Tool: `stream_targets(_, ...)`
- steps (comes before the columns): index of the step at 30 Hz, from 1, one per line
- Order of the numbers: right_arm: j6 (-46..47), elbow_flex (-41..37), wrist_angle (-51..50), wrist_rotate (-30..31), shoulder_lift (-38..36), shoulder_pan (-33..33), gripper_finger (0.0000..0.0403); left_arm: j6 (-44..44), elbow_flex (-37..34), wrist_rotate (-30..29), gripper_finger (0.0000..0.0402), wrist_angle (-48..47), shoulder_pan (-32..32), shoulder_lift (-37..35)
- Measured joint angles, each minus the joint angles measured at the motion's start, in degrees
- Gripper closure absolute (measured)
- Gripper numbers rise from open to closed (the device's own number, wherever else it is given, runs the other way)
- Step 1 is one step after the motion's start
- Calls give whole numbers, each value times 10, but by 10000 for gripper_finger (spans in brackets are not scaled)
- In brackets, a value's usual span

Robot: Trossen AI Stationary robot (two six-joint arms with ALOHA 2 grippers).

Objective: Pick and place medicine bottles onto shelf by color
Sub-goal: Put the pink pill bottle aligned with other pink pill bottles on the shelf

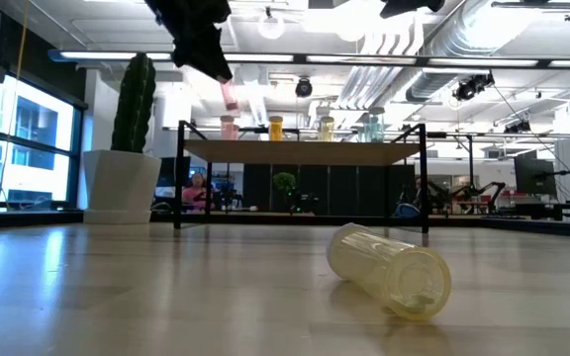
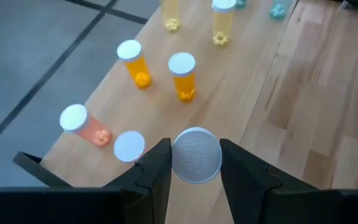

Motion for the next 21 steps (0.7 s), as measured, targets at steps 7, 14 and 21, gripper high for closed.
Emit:
stream_targets(7, 1, 0, 0, 0, 0, 0, 213, -11, 8, 26, 289, -43, 0, 1)
stream_targets(14, 2, 0, 0, 0, 0, 0, 213, -35, 8, 28, 289, -65, 7, 11)
stream_targets(21, 0, 0, 0, 0, 0, 0, 213, -36, 46, 38, 289, -107, 16, 11)
